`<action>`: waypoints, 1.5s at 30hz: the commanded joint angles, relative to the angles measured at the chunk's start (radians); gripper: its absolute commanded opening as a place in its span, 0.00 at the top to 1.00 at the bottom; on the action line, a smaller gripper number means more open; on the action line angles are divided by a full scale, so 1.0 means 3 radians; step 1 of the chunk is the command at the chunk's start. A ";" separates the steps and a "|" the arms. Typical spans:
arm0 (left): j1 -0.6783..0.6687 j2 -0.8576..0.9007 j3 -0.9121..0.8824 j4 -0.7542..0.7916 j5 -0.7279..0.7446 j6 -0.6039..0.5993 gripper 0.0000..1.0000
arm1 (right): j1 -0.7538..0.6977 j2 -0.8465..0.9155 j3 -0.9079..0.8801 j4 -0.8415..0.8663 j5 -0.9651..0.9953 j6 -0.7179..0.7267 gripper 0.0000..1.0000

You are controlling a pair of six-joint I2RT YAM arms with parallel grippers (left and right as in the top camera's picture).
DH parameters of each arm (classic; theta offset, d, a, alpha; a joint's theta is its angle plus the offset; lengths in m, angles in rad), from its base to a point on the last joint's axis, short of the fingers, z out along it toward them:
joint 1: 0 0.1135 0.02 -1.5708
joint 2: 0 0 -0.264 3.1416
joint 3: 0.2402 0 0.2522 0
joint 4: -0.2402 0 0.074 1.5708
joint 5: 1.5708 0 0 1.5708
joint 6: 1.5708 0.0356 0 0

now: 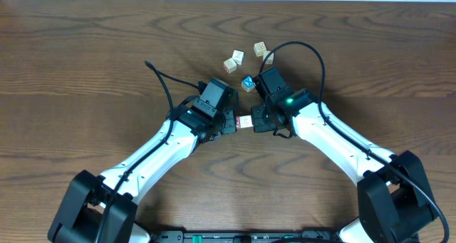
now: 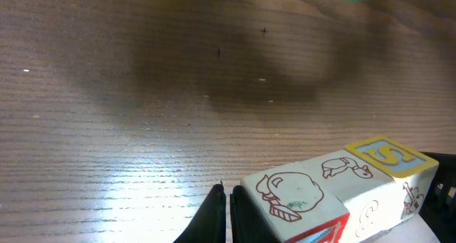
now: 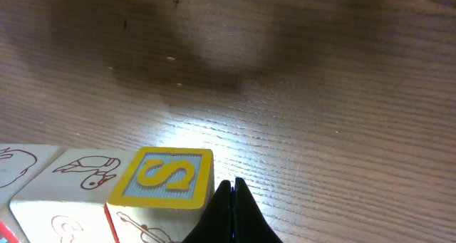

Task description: Lift 3 blocks

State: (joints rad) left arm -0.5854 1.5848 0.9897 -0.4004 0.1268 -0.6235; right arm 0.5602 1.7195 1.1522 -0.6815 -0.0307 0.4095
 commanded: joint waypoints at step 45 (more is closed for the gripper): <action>-0.0310 0.0212 0.0072 0.0355 0.0769 -0.0146 0.93 | 0.0207 0.0167 0.0036 0.0203 -0.1223 0.0066 0.99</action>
State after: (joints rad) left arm -0.5976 1.6627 0.9878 -0.3656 0.1051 -0.6514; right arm 0.5552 1.7538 1.1412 -0.6640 -0.0559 0.4397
